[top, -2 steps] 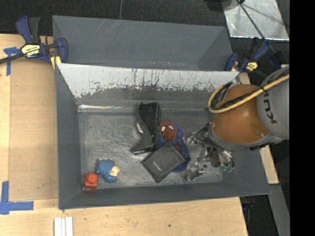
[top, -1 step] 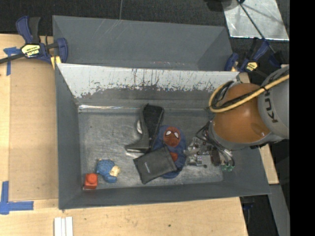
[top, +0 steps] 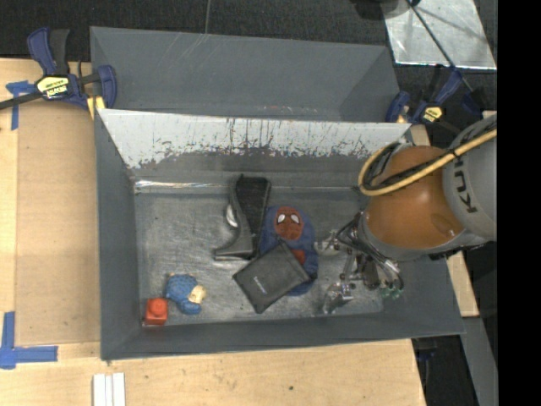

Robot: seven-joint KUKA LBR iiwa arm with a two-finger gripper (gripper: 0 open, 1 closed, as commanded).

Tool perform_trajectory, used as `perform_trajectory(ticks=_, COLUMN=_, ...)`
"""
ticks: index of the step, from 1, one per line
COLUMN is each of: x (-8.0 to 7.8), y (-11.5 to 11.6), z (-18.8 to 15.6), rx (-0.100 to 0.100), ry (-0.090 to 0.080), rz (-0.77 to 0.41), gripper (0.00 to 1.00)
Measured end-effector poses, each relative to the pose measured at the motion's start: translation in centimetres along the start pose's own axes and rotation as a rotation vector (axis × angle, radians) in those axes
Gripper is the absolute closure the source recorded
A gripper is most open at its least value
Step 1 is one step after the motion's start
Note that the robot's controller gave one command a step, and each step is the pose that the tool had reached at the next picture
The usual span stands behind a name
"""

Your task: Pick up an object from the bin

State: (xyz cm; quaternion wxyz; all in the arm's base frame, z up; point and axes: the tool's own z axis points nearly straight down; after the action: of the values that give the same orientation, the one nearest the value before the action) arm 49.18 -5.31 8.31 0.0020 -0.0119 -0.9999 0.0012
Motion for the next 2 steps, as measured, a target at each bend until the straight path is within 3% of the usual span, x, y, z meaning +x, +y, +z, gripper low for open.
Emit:
perform_trajectory(ticks=1, x=-2.7, y=7.1, z=-1.7, rx=-0.003, ry=-0.006, rz=0.152, gripper=0.0)
perform_trajectory(ticks=2, x=-3.2, y=10.2, z=0.0, rx=0.003, ry=-0.013, rz=0.097, gripper=0.0)
